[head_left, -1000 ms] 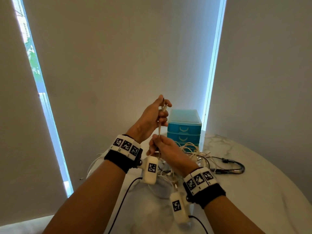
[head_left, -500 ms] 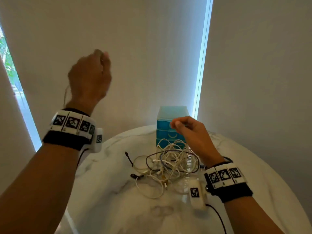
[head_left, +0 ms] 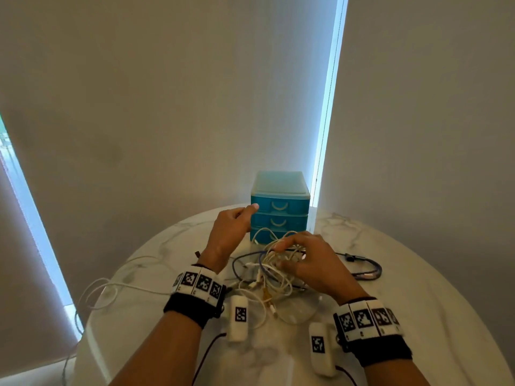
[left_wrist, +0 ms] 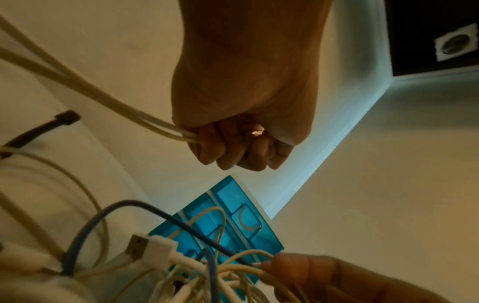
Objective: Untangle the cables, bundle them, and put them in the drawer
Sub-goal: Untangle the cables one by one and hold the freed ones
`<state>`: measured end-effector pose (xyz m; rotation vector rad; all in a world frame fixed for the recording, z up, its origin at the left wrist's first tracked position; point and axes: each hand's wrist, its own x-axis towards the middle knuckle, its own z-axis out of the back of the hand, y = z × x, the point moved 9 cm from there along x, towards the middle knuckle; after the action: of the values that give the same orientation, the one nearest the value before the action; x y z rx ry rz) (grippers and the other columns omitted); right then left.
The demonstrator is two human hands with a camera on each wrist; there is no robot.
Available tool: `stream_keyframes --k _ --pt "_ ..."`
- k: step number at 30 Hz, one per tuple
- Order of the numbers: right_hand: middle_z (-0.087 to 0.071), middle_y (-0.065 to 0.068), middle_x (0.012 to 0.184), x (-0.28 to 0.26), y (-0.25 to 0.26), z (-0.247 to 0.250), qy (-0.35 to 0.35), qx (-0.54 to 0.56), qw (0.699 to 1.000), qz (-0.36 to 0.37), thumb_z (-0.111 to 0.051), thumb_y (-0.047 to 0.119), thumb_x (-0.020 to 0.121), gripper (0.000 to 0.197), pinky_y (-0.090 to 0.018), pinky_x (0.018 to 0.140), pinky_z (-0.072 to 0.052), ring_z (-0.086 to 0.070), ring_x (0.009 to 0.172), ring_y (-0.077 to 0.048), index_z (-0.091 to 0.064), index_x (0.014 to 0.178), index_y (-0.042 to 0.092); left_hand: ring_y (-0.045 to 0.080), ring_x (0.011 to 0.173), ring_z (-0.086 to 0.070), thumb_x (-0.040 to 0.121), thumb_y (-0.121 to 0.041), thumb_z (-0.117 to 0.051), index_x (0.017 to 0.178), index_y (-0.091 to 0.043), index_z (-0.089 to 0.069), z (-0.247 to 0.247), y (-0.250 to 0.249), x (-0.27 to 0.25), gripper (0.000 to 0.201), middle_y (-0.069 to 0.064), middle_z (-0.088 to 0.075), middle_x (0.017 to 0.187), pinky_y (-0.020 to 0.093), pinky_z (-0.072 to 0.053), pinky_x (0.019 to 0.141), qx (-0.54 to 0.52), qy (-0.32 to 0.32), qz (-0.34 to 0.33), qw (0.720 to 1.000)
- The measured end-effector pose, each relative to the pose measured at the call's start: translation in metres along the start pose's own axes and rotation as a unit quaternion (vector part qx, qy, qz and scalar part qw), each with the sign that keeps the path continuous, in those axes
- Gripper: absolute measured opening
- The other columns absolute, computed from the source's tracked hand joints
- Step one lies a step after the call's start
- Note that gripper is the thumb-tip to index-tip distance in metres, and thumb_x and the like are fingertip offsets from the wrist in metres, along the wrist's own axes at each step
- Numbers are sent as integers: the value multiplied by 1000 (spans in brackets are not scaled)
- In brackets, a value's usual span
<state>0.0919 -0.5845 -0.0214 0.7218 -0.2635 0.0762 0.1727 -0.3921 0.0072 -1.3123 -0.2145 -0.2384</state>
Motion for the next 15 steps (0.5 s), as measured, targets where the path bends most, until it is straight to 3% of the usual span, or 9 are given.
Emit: stream_keyframes --k 4,7,10,13,15 --pt "-60 19 126 1 -8 -5 24 -18 1000 2 -83 33 89 15 -45 115 -46 -48 132 -15 -81 98 45 12 52 -36 103 -52 -60 74 -19 -49 3 32 5 46 1 -45 62 30 -32 55 -67 -1 45 997" --pt "-58 15 138 2 -9 -9 39 -59 997 -4 -75 50 93 12 -48 116 -42 -41 137 -16 -81 103 47 12 50 -32 103 -50 -63 70 -21 -47 -4 52 -1 47 -1 -42 59 28 -28 51 -84 27 67 994" --pt "-53 17 141 -4 -6 -15 75 -95 993 -19 -78 67 84 27 -47 117 -39 -35 137 -11 -79 97 43 13 50 -29 102 -53 -65 68 -24 -46 -7 61 -7 49 -3 -41 58 26 -26 49 -102 53 80 990" --pt "-56 19 138 -5 2 -14 50 -115 992 7 -84 54 84 16 -47 115 -42 -42 133 -12 -78 91 41 9 50 -41 95 -59 -72 72 -19 -54 -5 51 -12 50 -4 -51 58 22 -36 49 -82 68 41 993" --pt "-59 19 131 -4 2 -7 -6 -62 998 17 -84 47 86 10 -48 112 -46 -47 128 -11 -79 88 38 2 60 -58 87 -57 -83 85 -12 -66 -10 41 -18 48 -5 -67 68 18 -49 60 -39 103 -1 994"
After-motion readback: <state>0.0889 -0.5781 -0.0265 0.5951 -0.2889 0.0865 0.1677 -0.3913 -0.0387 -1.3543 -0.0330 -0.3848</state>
